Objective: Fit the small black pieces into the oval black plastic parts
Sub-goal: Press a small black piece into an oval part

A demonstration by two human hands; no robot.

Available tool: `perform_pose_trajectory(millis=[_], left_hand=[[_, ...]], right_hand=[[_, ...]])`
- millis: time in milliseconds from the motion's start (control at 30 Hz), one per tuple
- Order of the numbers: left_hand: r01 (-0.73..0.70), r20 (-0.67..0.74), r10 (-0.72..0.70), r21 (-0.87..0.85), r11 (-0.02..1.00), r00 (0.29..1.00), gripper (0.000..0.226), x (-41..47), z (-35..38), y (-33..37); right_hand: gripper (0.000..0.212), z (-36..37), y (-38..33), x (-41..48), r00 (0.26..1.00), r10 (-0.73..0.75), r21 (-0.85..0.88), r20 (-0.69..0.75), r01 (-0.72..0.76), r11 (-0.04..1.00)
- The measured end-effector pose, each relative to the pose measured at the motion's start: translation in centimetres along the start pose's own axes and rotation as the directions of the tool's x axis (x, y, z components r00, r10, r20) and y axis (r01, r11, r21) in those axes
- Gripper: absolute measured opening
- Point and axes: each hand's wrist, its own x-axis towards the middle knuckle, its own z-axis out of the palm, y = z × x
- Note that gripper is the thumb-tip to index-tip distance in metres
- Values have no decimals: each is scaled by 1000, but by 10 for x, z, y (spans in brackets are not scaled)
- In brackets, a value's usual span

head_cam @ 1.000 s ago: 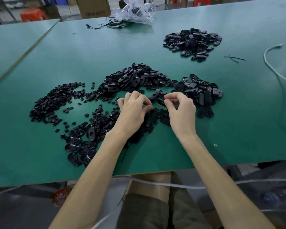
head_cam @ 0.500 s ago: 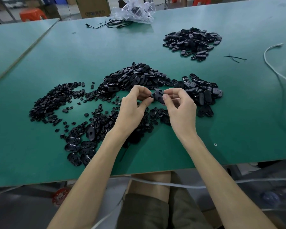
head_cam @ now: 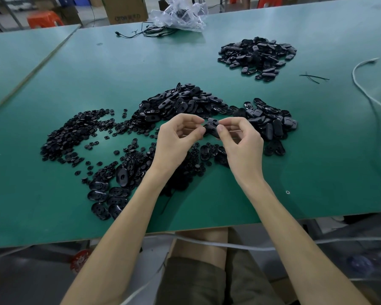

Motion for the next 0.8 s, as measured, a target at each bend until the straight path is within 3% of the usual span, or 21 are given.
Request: perform_pose_trajectory(millis=[400,600,800], left_hand=[[-4,34,5,-40,999,999,13,-1,-1,1],[69,34,-66,-78,995,997,19,0,0,-1],[87,82,-80,-86,993,993,8,0,-1,0]], right_hand=[[6,0,-2,0,1000,17,10,4,-17,1000],[7,0,-3,-1,1000,16,14,7,-16,1000],[6,0,-4,-2,1000,-2,42,-2,2,999]])
